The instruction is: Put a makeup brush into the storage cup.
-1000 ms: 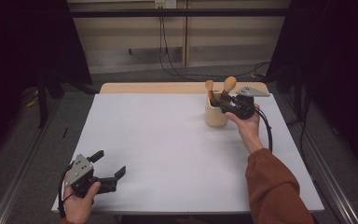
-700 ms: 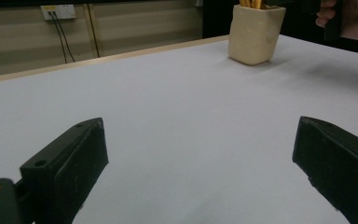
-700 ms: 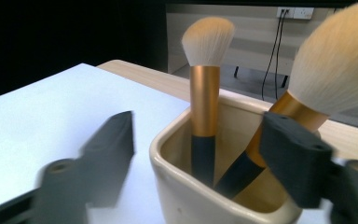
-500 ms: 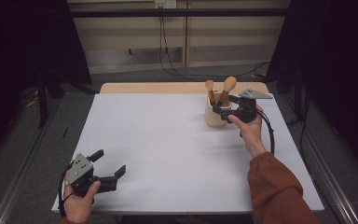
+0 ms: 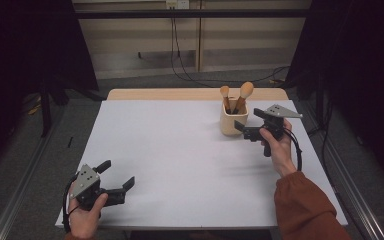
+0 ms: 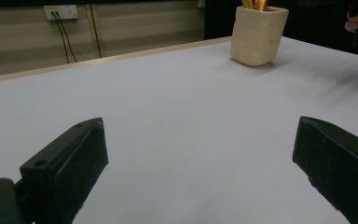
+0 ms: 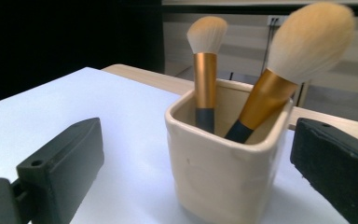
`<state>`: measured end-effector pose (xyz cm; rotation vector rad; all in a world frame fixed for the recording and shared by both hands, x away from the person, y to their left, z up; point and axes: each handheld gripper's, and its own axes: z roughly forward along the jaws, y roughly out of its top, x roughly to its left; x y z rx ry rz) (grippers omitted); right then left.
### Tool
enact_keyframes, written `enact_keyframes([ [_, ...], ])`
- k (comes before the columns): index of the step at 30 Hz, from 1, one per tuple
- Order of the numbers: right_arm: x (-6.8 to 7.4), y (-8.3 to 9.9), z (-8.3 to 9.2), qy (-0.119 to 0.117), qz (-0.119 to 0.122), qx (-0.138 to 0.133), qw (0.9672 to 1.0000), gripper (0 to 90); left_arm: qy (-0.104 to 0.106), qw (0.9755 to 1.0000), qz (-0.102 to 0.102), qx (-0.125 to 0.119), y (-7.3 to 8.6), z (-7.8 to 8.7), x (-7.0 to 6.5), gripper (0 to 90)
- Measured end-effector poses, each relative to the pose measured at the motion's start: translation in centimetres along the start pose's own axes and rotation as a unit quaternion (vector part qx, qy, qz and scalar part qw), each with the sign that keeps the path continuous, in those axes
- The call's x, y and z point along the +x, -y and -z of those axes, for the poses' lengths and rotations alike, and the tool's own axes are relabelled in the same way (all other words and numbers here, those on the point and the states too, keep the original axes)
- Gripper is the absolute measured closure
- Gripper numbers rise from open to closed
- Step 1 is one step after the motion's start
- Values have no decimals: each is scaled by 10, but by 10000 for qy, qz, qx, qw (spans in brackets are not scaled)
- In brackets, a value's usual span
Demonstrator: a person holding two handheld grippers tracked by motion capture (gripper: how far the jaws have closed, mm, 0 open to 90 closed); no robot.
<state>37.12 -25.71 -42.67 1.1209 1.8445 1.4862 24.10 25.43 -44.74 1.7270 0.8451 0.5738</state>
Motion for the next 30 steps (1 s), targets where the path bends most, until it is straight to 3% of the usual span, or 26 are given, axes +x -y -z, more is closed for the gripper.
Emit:
enact_keyframes([
  [8,10,8,21,302,103,-75,9995,31,6,10000,-7,-22,0,2,-1,31],
  [21,25,24,55,211,98,-82,9997,20,-42,10000,-5,-83,0,5,-1,30],
  [30,29,41,84,296,40,4,9996,20,-41,10000,-23,-72,-1,5,-1,30],
])
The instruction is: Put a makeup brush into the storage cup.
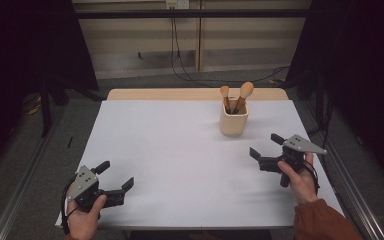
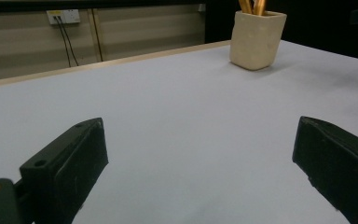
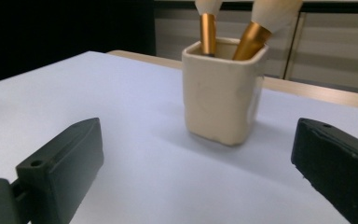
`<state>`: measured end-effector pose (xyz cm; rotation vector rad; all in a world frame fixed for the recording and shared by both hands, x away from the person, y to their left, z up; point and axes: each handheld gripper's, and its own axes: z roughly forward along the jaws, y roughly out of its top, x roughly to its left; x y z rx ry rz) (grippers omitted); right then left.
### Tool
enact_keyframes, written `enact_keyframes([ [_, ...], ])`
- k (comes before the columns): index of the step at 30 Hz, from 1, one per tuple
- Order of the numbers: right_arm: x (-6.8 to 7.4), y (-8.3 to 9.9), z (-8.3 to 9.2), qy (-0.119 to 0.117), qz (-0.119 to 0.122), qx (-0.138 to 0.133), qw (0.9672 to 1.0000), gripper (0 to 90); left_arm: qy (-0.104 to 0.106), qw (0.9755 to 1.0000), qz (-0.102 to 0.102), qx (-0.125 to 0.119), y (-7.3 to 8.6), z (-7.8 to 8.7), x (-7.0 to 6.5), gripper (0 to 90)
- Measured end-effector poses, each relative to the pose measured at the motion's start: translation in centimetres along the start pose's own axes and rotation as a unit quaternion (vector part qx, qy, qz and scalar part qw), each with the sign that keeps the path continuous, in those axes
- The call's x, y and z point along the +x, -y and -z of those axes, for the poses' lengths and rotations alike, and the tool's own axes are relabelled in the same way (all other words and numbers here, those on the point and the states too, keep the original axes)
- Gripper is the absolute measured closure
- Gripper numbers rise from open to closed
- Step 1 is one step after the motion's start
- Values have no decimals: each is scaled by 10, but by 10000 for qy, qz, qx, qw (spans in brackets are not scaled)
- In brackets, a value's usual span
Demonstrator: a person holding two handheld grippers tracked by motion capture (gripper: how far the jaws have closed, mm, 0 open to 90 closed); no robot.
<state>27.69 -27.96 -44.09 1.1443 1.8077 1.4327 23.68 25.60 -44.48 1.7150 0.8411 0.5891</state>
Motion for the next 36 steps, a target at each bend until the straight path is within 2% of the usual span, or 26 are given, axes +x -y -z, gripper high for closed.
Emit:
enact_keyframes([
  [6,4,10,20,110,49,88,9999,19,-26,10000,80,-14,1,1,-1,30],
  [10,1,15,31,258,23,219,9994,8,-37,10000,81,-9,1,1,0,26],
  [13,-1,21,40,273,-37,250,9993,8,-58,9999,113,-26,1,2,1,25],
  [20,-2,27,55,349,-58,185,9992,3,-47,9999,139,-6,1,1,1,25],
  [25,-2,33,64,355,-169,180,9991,1,-48,9999,125,-9,1,2,1,25],
  [28,-1,34,70,409,-136,134,9990,1,-34,9999,143,17,1,0,1,25],
  [34,-2,38,82,494,-302,50,9983,0,-1,9999,106,45,2,-1,1,25],
  [36,-1,36,82,518,-239,-30,9984,0,-15,9998,168,77,2,-2,1,25],
])
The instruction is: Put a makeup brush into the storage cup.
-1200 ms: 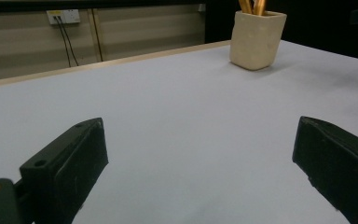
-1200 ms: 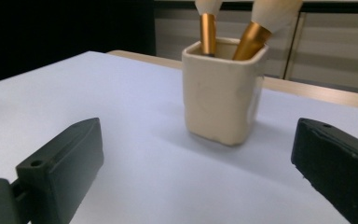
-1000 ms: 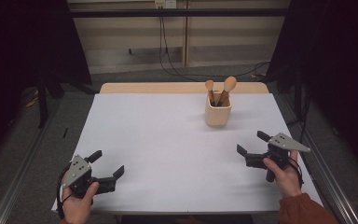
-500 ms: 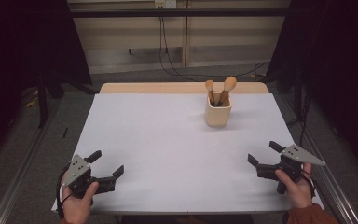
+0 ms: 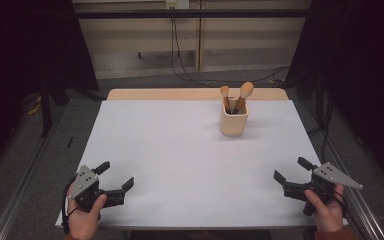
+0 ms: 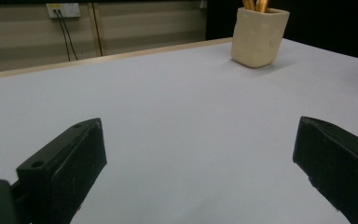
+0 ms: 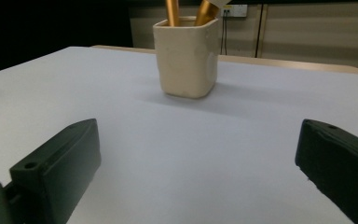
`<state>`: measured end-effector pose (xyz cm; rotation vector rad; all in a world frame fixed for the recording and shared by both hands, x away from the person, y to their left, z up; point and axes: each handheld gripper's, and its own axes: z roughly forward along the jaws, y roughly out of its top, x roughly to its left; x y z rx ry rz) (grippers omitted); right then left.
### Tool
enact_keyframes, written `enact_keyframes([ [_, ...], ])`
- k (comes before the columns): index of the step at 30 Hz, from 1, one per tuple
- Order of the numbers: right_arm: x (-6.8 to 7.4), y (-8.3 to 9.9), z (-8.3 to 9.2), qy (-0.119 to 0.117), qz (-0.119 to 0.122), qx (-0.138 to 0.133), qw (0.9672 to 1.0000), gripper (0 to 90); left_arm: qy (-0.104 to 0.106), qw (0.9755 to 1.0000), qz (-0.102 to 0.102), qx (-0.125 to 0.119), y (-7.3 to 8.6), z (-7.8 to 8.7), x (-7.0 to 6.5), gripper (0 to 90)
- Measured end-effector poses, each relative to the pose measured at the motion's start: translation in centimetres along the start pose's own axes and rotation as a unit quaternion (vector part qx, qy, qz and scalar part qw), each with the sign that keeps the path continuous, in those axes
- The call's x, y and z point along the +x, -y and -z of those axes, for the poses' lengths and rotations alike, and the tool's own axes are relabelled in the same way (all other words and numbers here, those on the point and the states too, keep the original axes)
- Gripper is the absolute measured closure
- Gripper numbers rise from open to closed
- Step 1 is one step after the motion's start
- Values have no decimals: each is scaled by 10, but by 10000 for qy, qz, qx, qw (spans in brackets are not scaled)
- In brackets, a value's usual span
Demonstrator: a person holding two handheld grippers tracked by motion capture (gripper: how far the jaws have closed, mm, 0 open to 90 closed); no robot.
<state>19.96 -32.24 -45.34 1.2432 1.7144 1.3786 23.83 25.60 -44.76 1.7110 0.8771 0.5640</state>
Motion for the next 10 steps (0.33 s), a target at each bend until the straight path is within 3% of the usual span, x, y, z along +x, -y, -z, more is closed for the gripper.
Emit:
enact_keyframes([
  [4,4,0,-2,-106,155,69,9998,1,3,10000,-49,-24,-1,1,0,25],
  [10,2,0,-5,-116,172,111,9997,1,0,10000,-21,-1,0,-1,1,25],
])
